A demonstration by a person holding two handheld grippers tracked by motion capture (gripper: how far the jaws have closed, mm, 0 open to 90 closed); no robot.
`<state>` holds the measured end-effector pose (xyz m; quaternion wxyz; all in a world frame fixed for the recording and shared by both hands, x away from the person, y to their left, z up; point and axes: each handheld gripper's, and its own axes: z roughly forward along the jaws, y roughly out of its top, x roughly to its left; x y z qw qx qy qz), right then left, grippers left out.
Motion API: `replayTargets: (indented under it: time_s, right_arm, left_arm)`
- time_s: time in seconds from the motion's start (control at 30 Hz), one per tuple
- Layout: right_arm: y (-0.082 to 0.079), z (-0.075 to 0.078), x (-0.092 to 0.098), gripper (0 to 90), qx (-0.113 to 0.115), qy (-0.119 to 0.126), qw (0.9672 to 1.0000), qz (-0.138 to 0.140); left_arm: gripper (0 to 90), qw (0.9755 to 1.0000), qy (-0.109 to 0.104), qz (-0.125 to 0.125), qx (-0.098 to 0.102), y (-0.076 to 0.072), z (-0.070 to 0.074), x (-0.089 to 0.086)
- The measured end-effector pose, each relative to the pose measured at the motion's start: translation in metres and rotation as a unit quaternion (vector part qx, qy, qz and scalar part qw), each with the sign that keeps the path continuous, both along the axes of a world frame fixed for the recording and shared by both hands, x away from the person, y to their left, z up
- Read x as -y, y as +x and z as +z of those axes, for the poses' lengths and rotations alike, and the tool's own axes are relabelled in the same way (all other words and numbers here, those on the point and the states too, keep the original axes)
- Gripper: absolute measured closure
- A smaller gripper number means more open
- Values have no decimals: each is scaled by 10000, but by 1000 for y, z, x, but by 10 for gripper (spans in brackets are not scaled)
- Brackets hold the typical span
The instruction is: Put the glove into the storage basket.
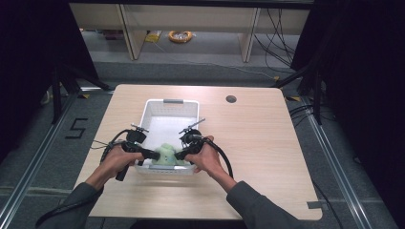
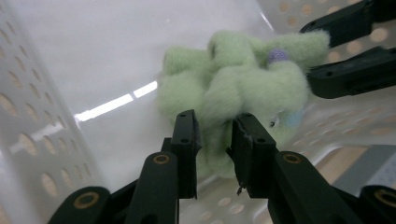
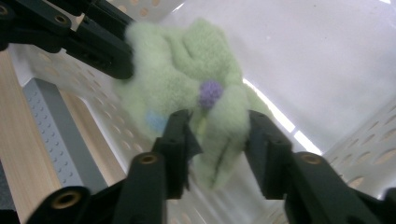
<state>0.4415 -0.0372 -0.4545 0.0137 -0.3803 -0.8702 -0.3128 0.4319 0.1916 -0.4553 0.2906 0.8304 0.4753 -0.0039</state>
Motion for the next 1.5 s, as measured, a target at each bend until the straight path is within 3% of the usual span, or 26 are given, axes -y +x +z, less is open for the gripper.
replayTargets:
  time_s: [0.03,0.07,0.1,0.13,0.2,0.27,0.37,0.4,0.47,0.53,0.67,0.77,0.9,0.97,1.0,1.07,1.13,1.2,1.33,1.5]
  right_arm:
    - [-1,1,-1,589,51,-14,10000,-3]
    - [-2,2,-2,571,109,-81,9999,16]
    - [-1,4,-2,556,179,-119,9998,-3]
    - [-2,7,-2,534,44,-126,9998,-163]
    - [1,9,-1,525,202,-50,9998,-62]
    - [0,11,-1,517,147,-53,9998,-108]
    - [2,16,2,501,312,50,9995,-7]
    - [2,17,2,496,268,60,9996,-29]
    - [1,20,3,493,203,44,9997,-133]
    - [2,20,6,478,392,161,9991,61]
    - [1,22,8,463,443,213,9988,73]
    - [-1,23,10,448,432,283,9986,116]
    - [-4,26,12,428,418,334,9985,147]
    - [-7,30,16,419,433,303,9986,46]
    - [-6,29,17,419,652,342,9972,92]
    - [-8,31,18,418,642,392,9971,77]
    - [-9,34,23,413,735,437,9962,147]
    - [-12,37,28,406,620,551,9964,162]
    - [-14,40,35,402,741,607,9953,129]
    - [-19,47,50,395,821,760,9936,146]
  left_arm:
    - [695,10000,66,10,55,0,1,0]
    - [665,9998,-88,125,110,0,2,1]
    - [657,9998,-38,121,141,0,4,0]
    - [630,9992,-59,302,269,0,8,1]
    - [622,9991,-49,274,314,0,12,1]
    - [615,9990,-32,270,346,0,13,0]
    - [587,9984,-5,341,459,-1,18,0]
    - [587,9984,-9,315,478,-1,18,0]
    - [580,9982,-90,361,469,-2,19,0]
    - [569,9982,-103,362,465,-2,20,-1]
    - [510,9974,-165,475,508,-4,22,0]
    - [473,9966,-219,526,594,-6,22,1]
    - [427,9963,-290,571,565,-10,24,3]
    - [394,9963,-343,529,590,-13,26,5]
    - [385,9959,-397,525,613,-14,26,6]
    - [367,9957,-374,563,634,-15,27,7]
    - [355,9944,-491,593,723,-17,28,7]
    - [341,9930,-629,667,742,-21,29,8]
    - [319,9922,-692,699,761,-24,31,9]
    - [270,9911,-952,616,697,-30,33,14]
